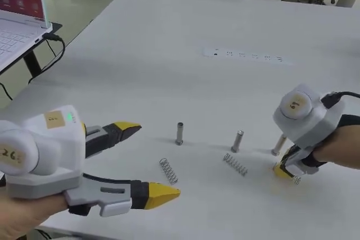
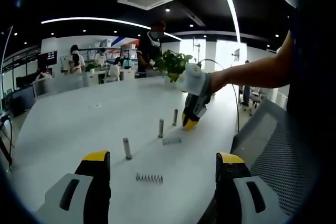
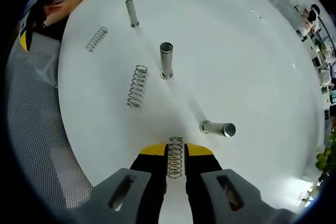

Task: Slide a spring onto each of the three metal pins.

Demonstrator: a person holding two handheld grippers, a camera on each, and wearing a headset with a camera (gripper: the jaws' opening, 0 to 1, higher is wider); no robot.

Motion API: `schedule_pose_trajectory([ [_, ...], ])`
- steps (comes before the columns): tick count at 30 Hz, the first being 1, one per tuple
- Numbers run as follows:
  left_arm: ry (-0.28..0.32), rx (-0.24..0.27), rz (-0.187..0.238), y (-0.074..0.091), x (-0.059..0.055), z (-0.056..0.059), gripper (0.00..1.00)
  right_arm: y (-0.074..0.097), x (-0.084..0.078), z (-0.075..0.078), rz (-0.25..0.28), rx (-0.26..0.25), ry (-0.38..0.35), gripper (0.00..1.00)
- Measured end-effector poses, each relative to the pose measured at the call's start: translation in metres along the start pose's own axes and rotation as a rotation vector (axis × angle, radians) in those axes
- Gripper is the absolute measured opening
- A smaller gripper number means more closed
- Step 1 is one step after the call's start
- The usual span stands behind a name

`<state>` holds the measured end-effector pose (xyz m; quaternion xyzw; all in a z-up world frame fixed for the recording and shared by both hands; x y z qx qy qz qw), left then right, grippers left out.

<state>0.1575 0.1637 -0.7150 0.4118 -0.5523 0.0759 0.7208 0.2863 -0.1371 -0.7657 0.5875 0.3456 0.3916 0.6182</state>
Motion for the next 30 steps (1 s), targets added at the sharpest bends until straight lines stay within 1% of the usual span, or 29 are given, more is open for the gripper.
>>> schedule_pose_trajectory([
  [7, 0.004, 0.005, 0.004, 0.001, 0.001, 0.0, 0.79, -0.001, 0.0, 0.001, -0.007, 0.018, -0.008, 0.08],
  [11, 0.002, 0.006, 0.002, 0.001, 0.001, -0.001, 0.79, 0.0, -0.002, -0.001, 0.006, 0.014, -0.014, 0.08],
  [14, 0.001, 0.004, 0.001, 0.0, 0.001, -0.001, 0.78, 0.006, -0.004, -0.004, 0.039, 0.019, -0.03, 0.08],
  [17, -0.004, 0.0, -0.004, -0.001, 0.001, 0.0, 0.78, 0.013, -0.007, -0.007, 0.067, 0.014, -0.045, 0.08],
  [22, -0.01, -0.008, -0.009, -0.001, 0.001, 0.001, 0.78, 0.027, -0.011, -0.014, 0.137, 0.013, -0.077, 0.08],
  [27, -0.016, -0.012, -0.013, -0.001, 0.001, 0.002, 0.78, 0.034, -0.014, -0.017, 0.185, 0.014, -0.103, 0.08],
  [29, -0.018, -0.013, -0.013, -0.001, 0.001, 0.002, 0.78, 0.038, -0.015, -0.018, 0.232, 0.016, -0.123, 0.08],
  [30, -0.019, -0.013, -0.013, -0.001, 0.001, 0.002, 0.78, 0.039, -0.016, -0.019, 0.243, 0.018, -0.133, 0.08],
])
Point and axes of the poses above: the centre of the closed fingertips' face, and the gripper's own axes: y roughly backward along the fingers, z roughly to its right, x roughly out of its top, the point moved 10 cm from there along y, roughly backward along the fingers, and after that the axes turned 12 degrees about -z, right-handed, at the moved point
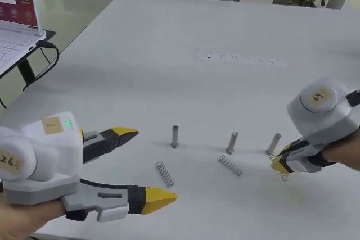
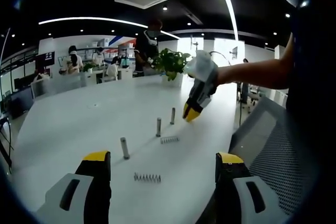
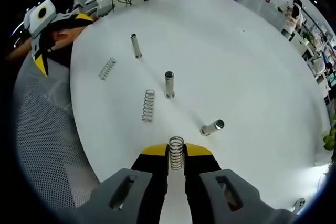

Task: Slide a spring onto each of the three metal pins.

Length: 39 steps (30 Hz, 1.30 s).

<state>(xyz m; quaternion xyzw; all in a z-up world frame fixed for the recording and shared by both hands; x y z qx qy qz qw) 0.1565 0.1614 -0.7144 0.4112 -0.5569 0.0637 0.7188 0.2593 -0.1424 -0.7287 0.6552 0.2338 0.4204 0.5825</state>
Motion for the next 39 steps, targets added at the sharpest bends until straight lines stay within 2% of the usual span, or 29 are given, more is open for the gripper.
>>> schedule_pose_trajectory([
  [5, -0.001, 0.002, 0.004, 0.001, 0.001, 0.0, 0.78, 0.009, 0.0, -0.005, 0.077, 0.017, -0.045, 0.08],
  [9, 0.0, 0.004, 0.008, 0.003, 0.001, 0.001, 0.78, 0.019, 0.001, -0.009, 0.123, 0.009, -0.055, 0.08],
  [14, 0.0, 0.005, 0.022, 0.006, 0.006, 0.0, 0.77, 0.039, 0.009, -0.02, 0.255, 0.041, -0.082, 0.08],
  [21, -0.002, -0.017, 0.059, 0.009, 0.021, 0.0, 0.75, 0.067, 0.029, -0.04, 0.385, 0.086, -0.051, 0.08],
  [25, 0.004, -0.045, 0.076, 0.007, 0.028, 0.002, 0.73, 0.078, 0.041, -0.054, 0.441, 0.124, -0.025, 0.08],
  [32, -0.01, -0.085, 0.089, 0.002, 0.038, 0.007, 0.66, 0.086, 0.063, -0.076, 0.524, 0.202, 0.009, 0.08],
  [36, -0.021, -0.106, 0.107, 0.0, 0.047, 0.009, 0.61, 0.087, 0.075, -0.087, 0.555, 0.249, 0.019, 0.08],
  [39, -0.031, -0.124, 0.115, -0.001, 0.052, 0.011, 0.57, 0.089, 0.081, -0.093, 0.573, 0.26, 0.033, 0.08],
])
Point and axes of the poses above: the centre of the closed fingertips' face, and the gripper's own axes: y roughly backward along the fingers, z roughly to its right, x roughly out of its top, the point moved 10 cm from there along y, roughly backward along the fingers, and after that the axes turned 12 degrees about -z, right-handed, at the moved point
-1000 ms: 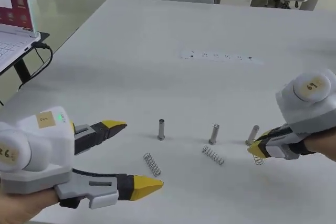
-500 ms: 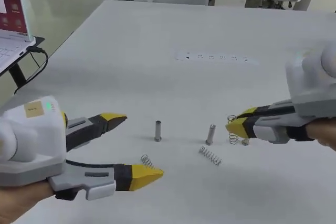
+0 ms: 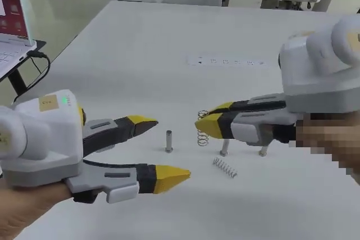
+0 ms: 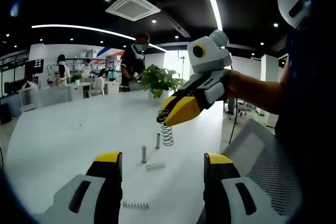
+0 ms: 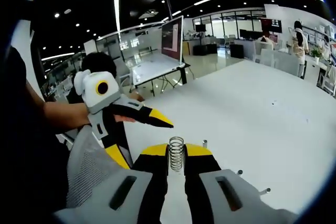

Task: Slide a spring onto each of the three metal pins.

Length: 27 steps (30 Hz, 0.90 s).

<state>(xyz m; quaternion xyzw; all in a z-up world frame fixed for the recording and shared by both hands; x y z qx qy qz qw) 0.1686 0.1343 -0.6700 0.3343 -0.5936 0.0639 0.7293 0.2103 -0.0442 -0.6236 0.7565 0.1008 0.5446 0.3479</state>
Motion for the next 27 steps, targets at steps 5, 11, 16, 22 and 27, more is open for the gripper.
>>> schedule_pose_trajectory([
  [5, 0.002, -0.027, 0.02, -0.003, 0.005, 0.001, 0.45, -0.004, 0.007, -0.008, 0.029, 0.05, -0.002, 0.08],
  [11, 0.01, -0.046, 0.049, -0.004, 0.009, 0.002, 0.32, -0.005, 0.011, -0.014, 0.048, 0.075, -0.005, 0.08],
  [16, 0.0, -0.054, 0.044, -0.005, 0.01, 0.005, 0.22, -0.006, 0.011, -0.021, 0.059, 0.105, -0.008, 0.08],
  [22, -0.02, -0.056, 0.041, -0.005, 0.011, 0.005, 0.03, -0.006, 0.012, -0.025, 0.065, 0.118, -0.005, 0.08],
  [27, -0.038, -0.057, 0.037, -0.006, 0.01, 0.007, 0.03, -0.006, 0.011, -0.023, 0.055, 0.113, 0.005, 0.08],
])
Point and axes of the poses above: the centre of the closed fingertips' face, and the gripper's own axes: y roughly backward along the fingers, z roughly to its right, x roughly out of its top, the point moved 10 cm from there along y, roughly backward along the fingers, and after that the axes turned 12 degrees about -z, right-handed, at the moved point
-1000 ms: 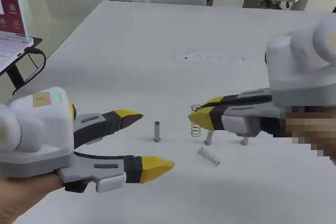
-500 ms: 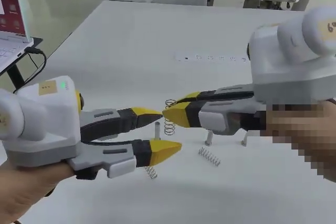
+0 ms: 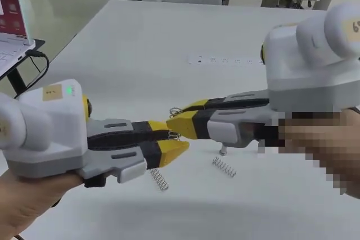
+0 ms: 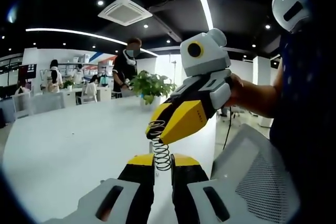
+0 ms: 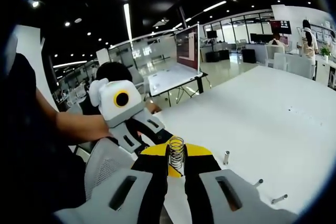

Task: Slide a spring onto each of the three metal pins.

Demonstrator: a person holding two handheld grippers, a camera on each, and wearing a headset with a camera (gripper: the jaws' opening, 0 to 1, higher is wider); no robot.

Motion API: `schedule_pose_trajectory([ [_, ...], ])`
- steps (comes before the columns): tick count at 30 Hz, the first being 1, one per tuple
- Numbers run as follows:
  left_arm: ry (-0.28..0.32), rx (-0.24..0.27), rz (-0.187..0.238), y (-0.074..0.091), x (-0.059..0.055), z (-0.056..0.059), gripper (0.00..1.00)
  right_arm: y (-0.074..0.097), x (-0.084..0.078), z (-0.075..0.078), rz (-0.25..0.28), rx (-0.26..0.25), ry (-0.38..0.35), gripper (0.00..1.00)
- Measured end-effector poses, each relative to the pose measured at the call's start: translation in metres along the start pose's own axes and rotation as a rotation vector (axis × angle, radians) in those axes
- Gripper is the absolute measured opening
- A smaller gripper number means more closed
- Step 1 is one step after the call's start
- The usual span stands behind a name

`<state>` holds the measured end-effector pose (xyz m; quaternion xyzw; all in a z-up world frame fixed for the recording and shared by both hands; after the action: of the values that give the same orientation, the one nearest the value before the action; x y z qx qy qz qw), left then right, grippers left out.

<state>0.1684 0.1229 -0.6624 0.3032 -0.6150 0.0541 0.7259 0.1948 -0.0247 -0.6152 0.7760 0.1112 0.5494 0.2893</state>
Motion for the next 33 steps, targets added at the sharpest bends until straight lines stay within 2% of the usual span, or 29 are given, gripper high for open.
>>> schedule_pose_trajectory([
  [3, -0.02, -0.002, -0.004, 0.0, -0.001, 0.002, 0.03, 0.002, -0.001, 0.0, -0.02, 0.004, 0.01, 0.08],
  [5, -0.039, -0.013, -0.017, -0.001, -0.001, 0.003, 0.03, 0.003, -0.001, -0.002, -0.059, 0.011, 0.036, 0.08],
  [15, -0.169, -0.084, -0.136, -0.01, -0.002, 0.019, 0.02, 0.009, 0.001, -0.013, -0.337, 0.048, 0.237, 0.08],
  [19, -0.197, -0.101, -0.167, -0.013, -0.002, 0.024, 0.02, 0.008, 0.002, -0.016, -0.445, 0.064, 0.314, 0.09],
  [23, -0.216, -0.108, -0.186, -0.016, -0.002, 0.026, 0.02, 0.007, 0.005, -0.018, -0.525, 0.085, 0.36, 0.09],
  [24, -0.221, -0.109, -0.195, -0.016, -0.002, 0.026, 0.02, 0.006, 0.005, -0.018, -0.561, 0.094, 0.371, 0.09],
  [31, -0.228, -0.12, -0.235, -0.016, -0.005, 0.027, 0.02, -0.001, 0.004, -0.022, -0.664, 0.116, 0.456, 0.09],
  [33, -0.221, -0.124, -0.237, -0.016, -0.006, 0.028, 0.02, -0.004, 0.005, -0.023, -0.671, 0.119, 0.467, 0.09],
])
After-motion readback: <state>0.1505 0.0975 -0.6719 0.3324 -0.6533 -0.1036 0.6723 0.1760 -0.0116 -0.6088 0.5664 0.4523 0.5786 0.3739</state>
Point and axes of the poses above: the centre of the closed fingertips' face, and the gripper's own axes: y roughly backward along the fingers, z roughly to its right, x roughly out of its top, the point moved 10 cm from there along y, roughly backward along the fingers, and after that the axes turned 12 degrees about -z, right-handed, at the moved point
